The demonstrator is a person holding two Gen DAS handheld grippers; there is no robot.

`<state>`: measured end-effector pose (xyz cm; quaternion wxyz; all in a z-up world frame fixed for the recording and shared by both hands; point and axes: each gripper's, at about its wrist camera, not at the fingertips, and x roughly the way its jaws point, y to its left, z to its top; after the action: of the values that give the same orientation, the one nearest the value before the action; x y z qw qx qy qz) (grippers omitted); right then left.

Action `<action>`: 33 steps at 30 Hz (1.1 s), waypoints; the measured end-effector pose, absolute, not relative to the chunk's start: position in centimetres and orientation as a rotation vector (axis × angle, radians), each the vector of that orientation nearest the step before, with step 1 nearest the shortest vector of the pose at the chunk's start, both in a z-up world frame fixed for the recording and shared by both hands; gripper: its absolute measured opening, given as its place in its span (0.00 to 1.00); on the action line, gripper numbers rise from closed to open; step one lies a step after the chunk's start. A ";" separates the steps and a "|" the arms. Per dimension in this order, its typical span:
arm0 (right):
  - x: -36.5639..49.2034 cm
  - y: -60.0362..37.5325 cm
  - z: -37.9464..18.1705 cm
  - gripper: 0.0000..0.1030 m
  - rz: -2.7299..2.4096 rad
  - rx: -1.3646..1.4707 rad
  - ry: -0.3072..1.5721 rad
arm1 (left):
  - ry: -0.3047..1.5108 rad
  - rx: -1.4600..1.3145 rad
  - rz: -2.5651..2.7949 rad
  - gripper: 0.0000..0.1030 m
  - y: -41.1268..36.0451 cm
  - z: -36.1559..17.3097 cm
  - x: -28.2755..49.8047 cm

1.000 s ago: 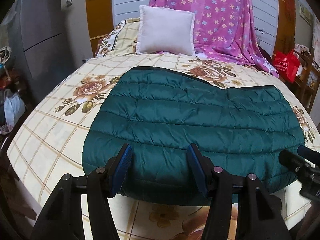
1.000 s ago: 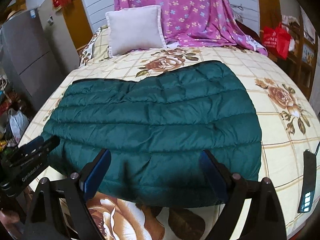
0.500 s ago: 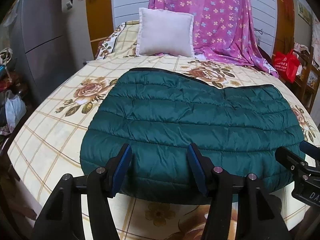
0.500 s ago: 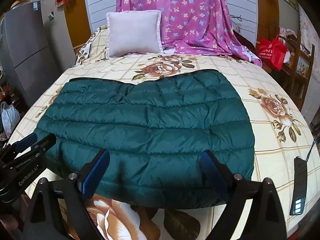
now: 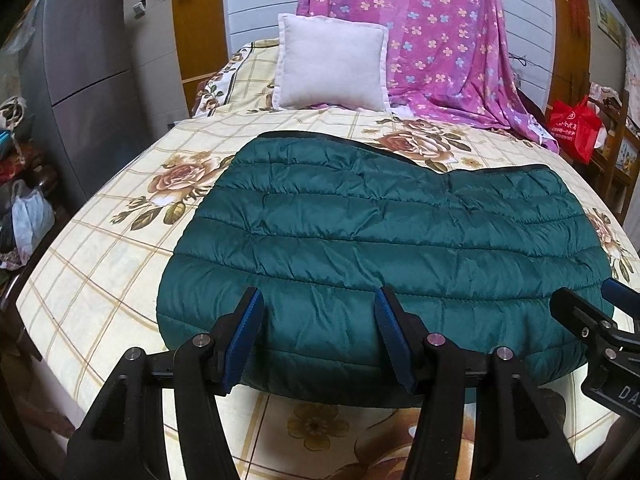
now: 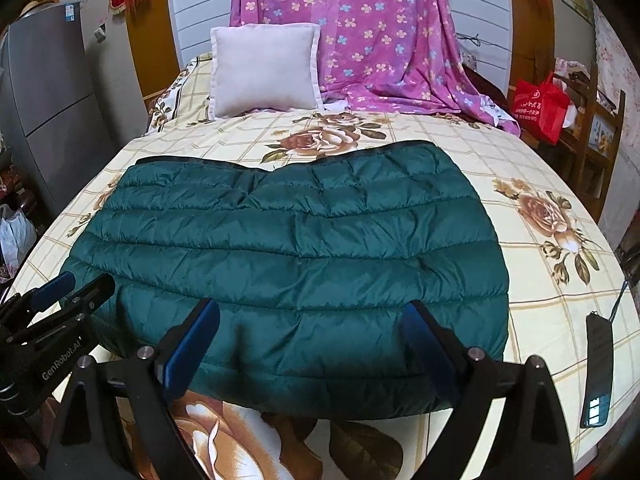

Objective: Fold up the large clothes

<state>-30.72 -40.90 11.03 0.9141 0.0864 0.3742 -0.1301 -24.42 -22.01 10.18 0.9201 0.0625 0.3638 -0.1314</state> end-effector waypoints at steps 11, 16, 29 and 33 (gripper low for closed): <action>-30.7 -41.1 10.8 0.92 -0.265 0.201 0.775 | 0.752 0.136 -0.273 0.38 -22.4 9.9 -24.5; -30.6 -41.2 10.6 0.92 -0.259 0.206 0.784 | 0.751 0.136 -0.274 0.38 -22.4 9.9 -24.5; -30.5 -41.3 10.2 0.92 -0.261 0.222 0.794 | 0.754 0.147 -0.283 0.38 -23.2 9.5 -25.0; -30.5 -41.3 10.2 0.92 -0.259 0.224 0.794 | 0.757 0.148 -0.283 0.38 -23.2 9.6 -25.0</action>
<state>-30.51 -41.29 10.21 0.9079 0.1085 0.3849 -0.1257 -25.04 -23.22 9.63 0.9168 0.0719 0.3678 -0.1376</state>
